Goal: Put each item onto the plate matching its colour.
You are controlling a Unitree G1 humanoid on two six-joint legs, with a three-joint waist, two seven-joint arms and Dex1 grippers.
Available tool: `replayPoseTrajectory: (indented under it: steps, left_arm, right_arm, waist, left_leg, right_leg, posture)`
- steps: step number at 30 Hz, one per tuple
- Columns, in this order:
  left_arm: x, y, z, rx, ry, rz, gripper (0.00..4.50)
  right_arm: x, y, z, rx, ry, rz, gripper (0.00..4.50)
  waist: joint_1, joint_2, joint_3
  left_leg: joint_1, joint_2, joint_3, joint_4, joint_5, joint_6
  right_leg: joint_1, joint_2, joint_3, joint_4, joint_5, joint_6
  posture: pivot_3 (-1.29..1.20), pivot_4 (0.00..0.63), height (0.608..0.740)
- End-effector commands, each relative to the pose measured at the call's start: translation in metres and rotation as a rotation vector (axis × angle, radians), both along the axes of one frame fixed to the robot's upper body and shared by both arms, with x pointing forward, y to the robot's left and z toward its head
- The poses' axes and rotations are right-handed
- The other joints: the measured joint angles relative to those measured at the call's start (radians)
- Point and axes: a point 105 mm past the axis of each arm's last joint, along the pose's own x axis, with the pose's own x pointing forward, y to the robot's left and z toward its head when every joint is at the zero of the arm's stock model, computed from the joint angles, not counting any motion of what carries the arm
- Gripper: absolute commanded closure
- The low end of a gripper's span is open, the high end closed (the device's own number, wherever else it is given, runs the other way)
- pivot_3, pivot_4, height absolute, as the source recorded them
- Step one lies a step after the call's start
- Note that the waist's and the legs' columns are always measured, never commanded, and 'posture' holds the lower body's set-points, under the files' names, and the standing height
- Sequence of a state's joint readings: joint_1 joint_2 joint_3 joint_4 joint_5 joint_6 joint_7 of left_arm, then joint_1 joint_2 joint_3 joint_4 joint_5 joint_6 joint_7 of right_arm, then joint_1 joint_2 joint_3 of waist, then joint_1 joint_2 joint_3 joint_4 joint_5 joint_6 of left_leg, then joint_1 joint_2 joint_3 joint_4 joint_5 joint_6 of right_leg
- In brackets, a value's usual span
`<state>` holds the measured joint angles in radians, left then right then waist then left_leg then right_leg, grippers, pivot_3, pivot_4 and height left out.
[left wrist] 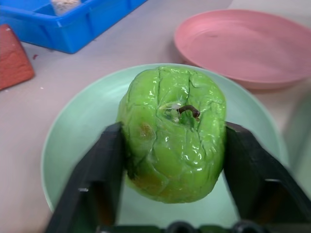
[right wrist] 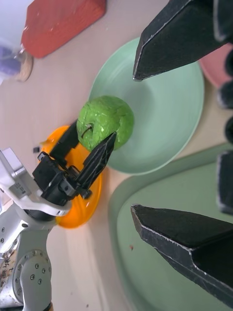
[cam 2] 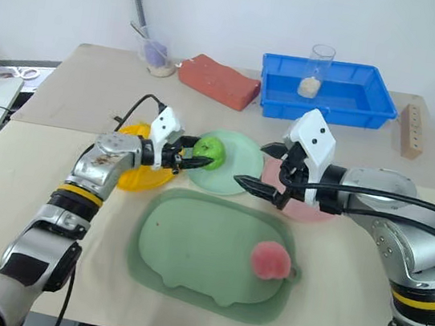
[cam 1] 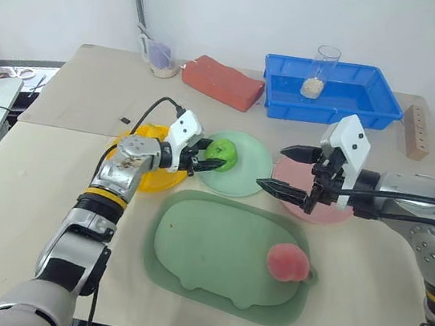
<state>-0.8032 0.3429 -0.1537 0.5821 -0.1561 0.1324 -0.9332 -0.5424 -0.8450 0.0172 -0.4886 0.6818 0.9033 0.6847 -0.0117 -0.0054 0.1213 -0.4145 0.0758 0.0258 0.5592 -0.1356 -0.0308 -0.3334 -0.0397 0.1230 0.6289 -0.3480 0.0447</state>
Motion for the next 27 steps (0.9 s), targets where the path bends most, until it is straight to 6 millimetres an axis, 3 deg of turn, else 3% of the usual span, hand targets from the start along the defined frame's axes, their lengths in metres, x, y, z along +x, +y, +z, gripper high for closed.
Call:
replayPoseTrajectory:
  steps: [1, 6, 9, 12, 15, 21, 24, 27]
  left_arm:
    - [0.002, -0.003, 0.022, -0.033, -0.069, -0.026, 0.04]
    - [-0.008, 0.006, 0.034, -0.033, -0.092, -0.074, 0.04]
    - [-0.021, 0.014, 0.044, -0.005, -0.128, -0.13, 0.04]
    - [-0.054, 0.015, 0.053, 0.024, -0.149, -0.29, 0.04]
    - [-0.097, 0.013, 0.049, 0.104, -0.177, -0.477, 0.04]
    - [-0.158, 0.007, 0.042, 0.174, -0.197, -0.708, 0.04]
    - [-0.175, 0.005, 0.036, 0.186, -0.194, -0.76, 0.04]
    - [-0.176, 0.002, 0.038, 0.162, -0.206, -0.738, 0.04]
  right_arm:
    - [-0.001, -0.001, 0.01, 0.005, -0.054, -0.005, 0.0]
    - [-0.008, -0.012, 0.004, -0.03, -0.034, 0.002, 0.0]
    - [-0.024, -0.021, -0.004, -0.075, 0.021, 0.063, 0.0]
    - [-0.049, -0.028, -0.016, -0.145, 0.122, 0.167, 0.0]
    - [-0.068, -0.035, -0.029, -0.205, 0.214, 0.234, 0.0]
    - [-0.073, -0.048, -0.057, -0.277, 0.264, 0.229, 0.0]
    - [-0.072, -0.05, -0.07, -0.305, 0.263, 0.222, 0.0]
    - [-0.068, -0.051, -0.083, -0.335, 0.249, 0.21, 0.0]
  waist:
    - [-0.001, 0.0, 0.0]
    - [-0.001, 0.001, 0.0]
    - [0.001, 0.001, -0.001]
    - [0.0, 0.002, -0.001]
    - [-0.003, 0.001, -0.001]
    - [-0.004, -0.003, 0.003]
    - [-0.004, -0.003, 0.003]
    - [-0.003, -0.004, 0.003]
  left_leg:
    - [0.0, 0.0, 0.0, 0.0, 0.0, 0.0]
    - [0.0, 0.0, -0.001, 0.0, 0.0, 0.0]
    - [0.0, 0.0, -0.001, 0.0, 0.0, 0.0]
    - [0.0, 0.0, -0.001, 0.0, 0.0, 0.0]
    - [0.003, 0.0, -0.001, -0.001, 0.0, 0.0]
    - [0.01, 0.001, -0.001, 0.0, 0.0, -0.001]
    - [0.01, 0.001, -0.001, 0.001, 0.0, -0.001]
    - [0.009, 0.001, -0.001, 0.001, -0.001, 0.0]
  right_leg:
    - [0.0, 0.0, 0.0, 0.0, 0.0, 0.0]
    - [0.0, 0.0, 0.0, 0.0, 0.0, 0.0]
    - [0.001, 0.0, 0.0, 0.0, 0.0, 0.0]
    - [0.002, 0.0, 0.0, 0.0, 0.0, 0.0]
    - [0.004, 0.0, 0.0, -0.001, 0.0, 0.0]
    - [0.012, 0.0, -0.001, -0.003, -0.001, 0.0]
    - [0.012, -0.001, -0.001, -0.004, -0.001, 0.0]
    - [0.013, -0.001, -0.001, -0.004, -0.001, -0.001]
  posture:
    - [0.0, 0.15, 0.74]
    - [0.0, 0.15, 0.74]
    - [0.0, 0.15, 0.74]
    - [0.0, 0.15, 0.74]
    - [0.0, 0.15, 0.74]
    - [0.0, 0.15, 0.74]
    - [0.0, 0.15, 0.74]
    - [0.0, 0.15, 0.74]
